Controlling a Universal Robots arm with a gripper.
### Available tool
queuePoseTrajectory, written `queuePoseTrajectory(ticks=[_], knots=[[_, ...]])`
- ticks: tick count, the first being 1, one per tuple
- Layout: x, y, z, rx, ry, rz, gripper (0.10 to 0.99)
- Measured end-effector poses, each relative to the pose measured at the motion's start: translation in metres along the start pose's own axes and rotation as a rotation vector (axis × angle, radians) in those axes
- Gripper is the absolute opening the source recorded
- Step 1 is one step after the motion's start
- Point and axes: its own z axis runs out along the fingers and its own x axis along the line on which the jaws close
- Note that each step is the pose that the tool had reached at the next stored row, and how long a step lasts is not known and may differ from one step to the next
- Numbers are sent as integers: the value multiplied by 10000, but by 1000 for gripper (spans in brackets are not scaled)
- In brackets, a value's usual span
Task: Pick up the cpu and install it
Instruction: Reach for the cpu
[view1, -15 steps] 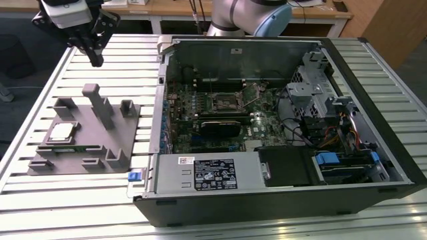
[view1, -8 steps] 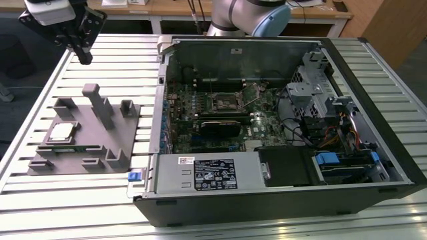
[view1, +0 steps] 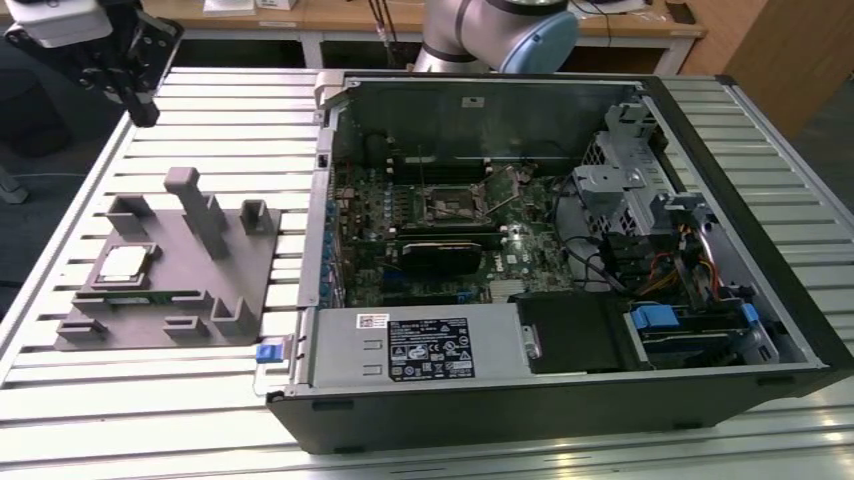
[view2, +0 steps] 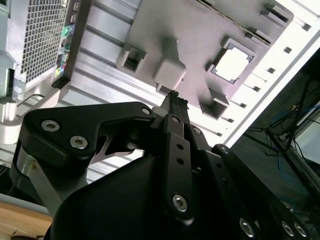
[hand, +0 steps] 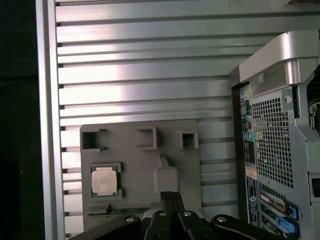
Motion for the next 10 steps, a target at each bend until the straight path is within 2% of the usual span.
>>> queuePoseTrajectory(ticks=[5, 10], knots=[[222, -17, 3, 0, 0, 1, 106], [398, -31, 3, 1, 4, 0, 106]])
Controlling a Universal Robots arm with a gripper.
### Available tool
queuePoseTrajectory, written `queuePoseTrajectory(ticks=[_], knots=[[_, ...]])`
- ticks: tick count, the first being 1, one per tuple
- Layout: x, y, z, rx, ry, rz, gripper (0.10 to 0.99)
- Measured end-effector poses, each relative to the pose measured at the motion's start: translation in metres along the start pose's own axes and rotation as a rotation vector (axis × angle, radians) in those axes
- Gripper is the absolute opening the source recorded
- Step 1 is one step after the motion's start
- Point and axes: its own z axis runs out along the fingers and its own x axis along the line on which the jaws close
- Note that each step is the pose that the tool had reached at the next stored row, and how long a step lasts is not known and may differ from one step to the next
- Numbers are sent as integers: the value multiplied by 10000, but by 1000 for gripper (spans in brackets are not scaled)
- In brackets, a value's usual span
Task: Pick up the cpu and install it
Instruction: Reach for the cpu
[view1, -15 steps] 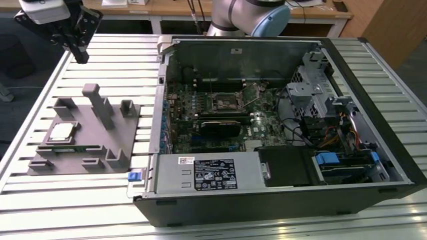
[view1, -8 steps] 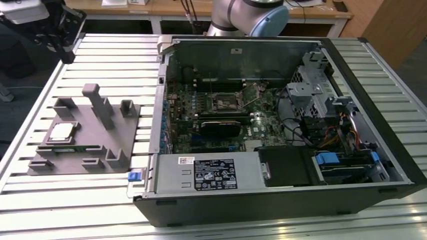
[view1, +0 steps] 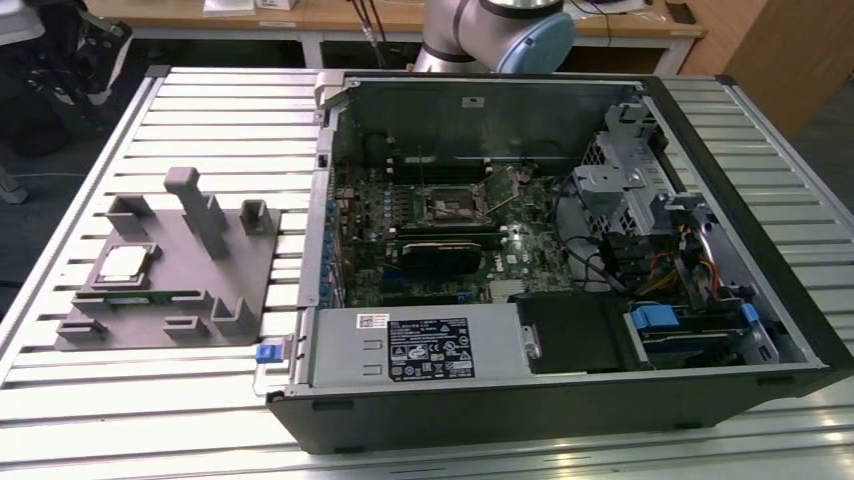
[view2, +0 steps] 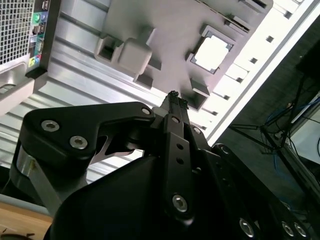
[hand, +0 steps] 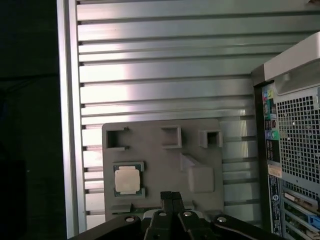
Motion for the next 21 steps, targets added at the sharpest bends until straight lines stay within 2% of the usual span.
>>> queuePoseTrajectory(ticks=[11, 21], knots=[[386, -30, 8, 2, 30, 2, 106], [632, -50, 26, 3, 40, 2, 106]])
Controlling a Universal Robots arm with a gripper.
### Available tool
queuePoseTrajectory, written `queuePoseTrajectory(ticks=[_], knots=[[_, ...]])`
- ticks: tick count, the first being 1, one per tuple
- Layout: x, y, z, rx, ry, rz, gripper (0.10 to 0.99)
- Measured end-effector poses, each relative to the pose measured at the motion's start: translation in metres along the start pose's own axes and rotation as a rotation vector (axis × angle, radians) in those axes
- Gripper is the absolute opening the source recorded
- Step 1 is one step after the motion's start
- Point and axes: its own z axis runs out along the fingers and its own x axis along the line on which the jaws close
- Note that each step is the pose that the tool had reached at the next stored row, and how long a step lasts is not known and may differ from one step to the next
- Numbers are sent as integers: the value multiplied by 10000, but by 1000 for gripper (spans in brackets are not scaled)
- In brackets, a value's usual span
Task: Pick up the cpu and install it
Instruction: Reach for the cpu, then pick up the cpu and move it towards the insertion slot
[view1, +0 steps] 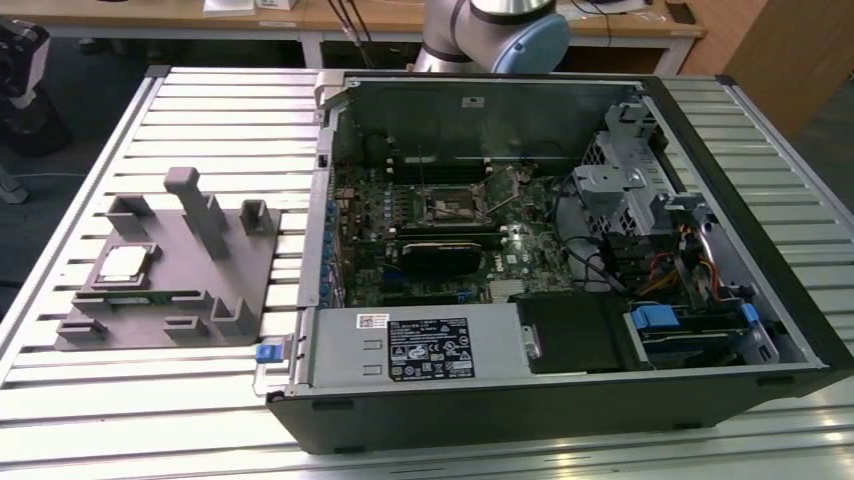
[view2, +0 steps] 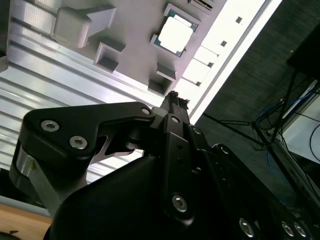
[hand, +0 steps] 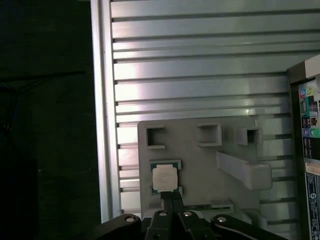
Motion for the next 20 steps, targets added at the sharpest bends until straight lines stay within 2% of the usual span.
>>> queuePoseTrajectory(ticks=[7, 20], knots=[[35, -7, 52, 8, 83, 5, 106], [36, -18, 140, 8, 88, 4, 106]])
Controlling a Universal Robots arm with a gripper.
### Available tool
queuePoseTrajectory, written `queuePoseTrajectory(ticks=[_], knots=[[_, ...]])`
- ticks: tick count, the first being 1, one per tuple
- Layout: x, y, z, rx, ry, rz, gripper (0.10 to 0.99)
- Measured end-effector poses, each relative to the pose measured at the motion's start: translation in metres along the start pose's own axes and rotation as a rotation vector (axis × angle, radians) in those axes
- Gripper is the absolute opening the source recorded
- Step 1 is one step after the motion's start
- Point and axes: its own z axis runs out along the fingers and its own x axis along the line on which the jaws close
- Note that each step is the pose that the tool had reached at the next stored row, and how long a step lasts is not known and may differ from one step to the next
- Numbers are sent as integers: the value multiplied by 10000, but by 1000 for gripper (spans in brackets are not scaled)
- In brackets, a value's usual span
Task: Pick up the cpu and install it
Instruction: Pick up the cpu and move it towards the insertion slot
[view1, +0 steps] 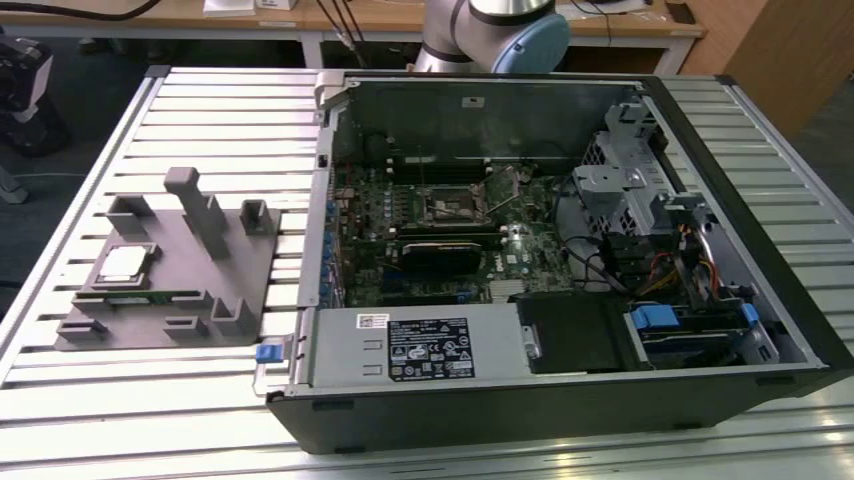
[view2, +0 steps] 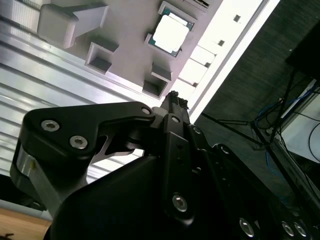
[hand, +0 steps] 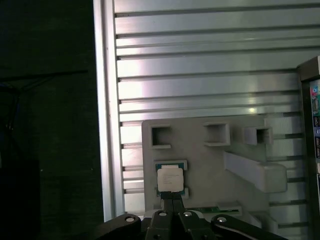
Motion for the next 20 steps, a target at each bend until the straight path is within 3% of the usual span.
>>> queuePoseTrajectory(ticks=[20], knots=[[1, -7, 112, 0, 0, 0, 106]])
